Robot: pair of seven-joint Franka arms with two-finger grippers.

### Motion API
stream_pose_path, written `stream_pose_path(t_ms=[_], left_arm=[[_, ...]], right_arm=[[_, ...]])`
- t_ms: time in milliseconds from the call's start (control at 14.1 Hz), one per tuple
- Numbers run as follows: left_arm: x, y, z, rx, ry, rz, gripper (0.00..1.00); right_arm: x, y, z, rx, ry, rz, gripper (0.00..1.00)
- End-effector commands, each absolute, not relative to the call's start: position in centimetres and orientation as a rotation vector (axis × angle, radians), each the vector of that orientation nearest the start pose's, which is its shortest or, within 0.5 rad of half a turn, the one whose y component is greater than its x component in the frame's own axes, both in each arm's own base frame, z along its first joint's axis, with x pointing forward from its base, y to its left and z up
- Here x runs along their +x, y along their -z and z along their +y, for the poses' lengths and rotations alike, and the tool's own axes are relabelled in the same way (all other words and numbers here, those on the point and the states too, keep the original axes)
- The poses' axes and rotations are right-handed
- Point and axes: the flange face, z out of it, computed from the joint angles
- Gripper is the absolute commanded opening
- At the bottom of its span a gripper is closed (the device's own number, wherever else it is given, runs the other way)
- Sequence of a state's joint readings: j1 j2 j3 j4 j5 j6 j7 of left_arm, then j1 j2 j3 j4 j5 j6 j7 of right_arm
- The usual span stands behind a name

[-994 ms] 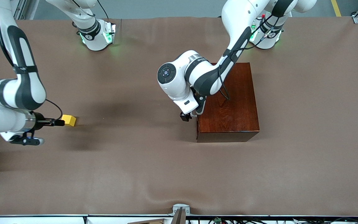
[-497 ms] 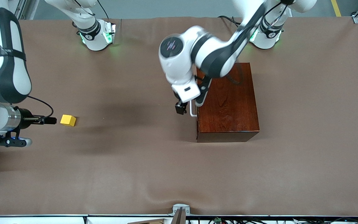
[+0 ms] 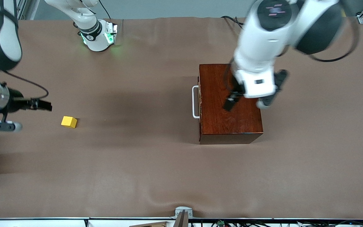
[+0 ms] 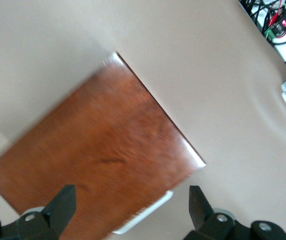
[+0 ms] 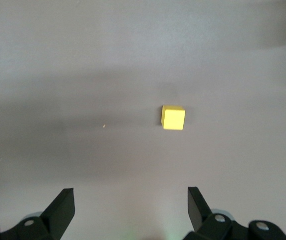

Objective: Open drawer, take yellow block, close drawer

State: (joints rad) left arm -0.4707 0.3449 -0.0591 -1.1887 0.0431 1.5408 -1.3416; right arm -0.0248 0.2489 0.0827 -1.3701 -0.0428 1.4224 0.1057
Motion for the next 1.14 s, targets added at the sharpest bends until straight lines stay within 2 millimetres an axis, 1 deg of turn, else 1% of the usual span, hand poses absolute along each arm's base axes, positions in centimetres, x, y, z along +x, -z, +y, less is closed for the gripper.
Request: stream_pose_path(t_ms=[0, 71, 142, 213, 355, 426, 497, 639, 710, 781, 923, 1065], left_arm=[[56.7, -61.6, -25.7, -2.971, -0.065, -0.956, 1.0], [56.9, -62.0, -23.9, -2.99, -0.082, -0.869, 1.0], [56.8, -62.6, -22.1, -3.009, -0.098, -0.778, 1.0], [57.0, -62.9, -20.3, -3.021, -0.118, -0.709, 1.0], [57.1, -63.4, -16.5, -3.046, -0.159, -0.556, 1.0], [56.9, -64.0, -14.5, -3.063, -0.166, -0.476, 1.0], [56.8, -64.0, -12.9, -3.072, -0.181, -0.412, 1.0], [55.6, -64.1, -10.0, -3.079, -0.198, -0.339, 1.0], [54.9, -64.0, -9.1, -3.083, -0.203, -0.301, 1.0], [54.1, -64.2, -7.6, -3.089, -0.188, -0.284, 1.0], [52.2, -64.1, -6.1, -3.088, -0.173, -0.254, 1.0], [50.3, -63.8, -5.9, -3.084, -0.149, -0.197, 1.0]], right_arm=[[58.2, -60.1, 3.0, -3.172, -0.26, 0.094, 1.0], [57.7, -61.3, 2.9, -3.158, -0.227, 0.096, 1.0], [56.9, -62.7, 2.8, -3.152, -0.194, 0.1, 1.0], [56.1, -63.9, 3.0, -3.152, -0.17, 0.097, 1.0], [55.0, -65.5, 3.2, -3.153, -0.131, 0.088, 1.0], [54.5, -66.3, 3.3, -3.152, -0.112, 0.087, 1.0], [54.0, -66.3, 3.1, -3.141, -0.113, 0.093, 1.0], [52.9, -67.0, 2.8, -3.071, -0.105, 0.109, 1.0], [52.5, -66.9, 3.0, -3.068, -0.108, 0.106, 1.0], [52.3, -67.0, 3.2, -3.067, -0.106, 0.101, 1.0], [52.4, -66.5, 3.1, -3.065, -0.125, 0.103, 1.0], [52.6, -66.4, 2.9, -3.064, -0.124, 0.103, 1.0]])
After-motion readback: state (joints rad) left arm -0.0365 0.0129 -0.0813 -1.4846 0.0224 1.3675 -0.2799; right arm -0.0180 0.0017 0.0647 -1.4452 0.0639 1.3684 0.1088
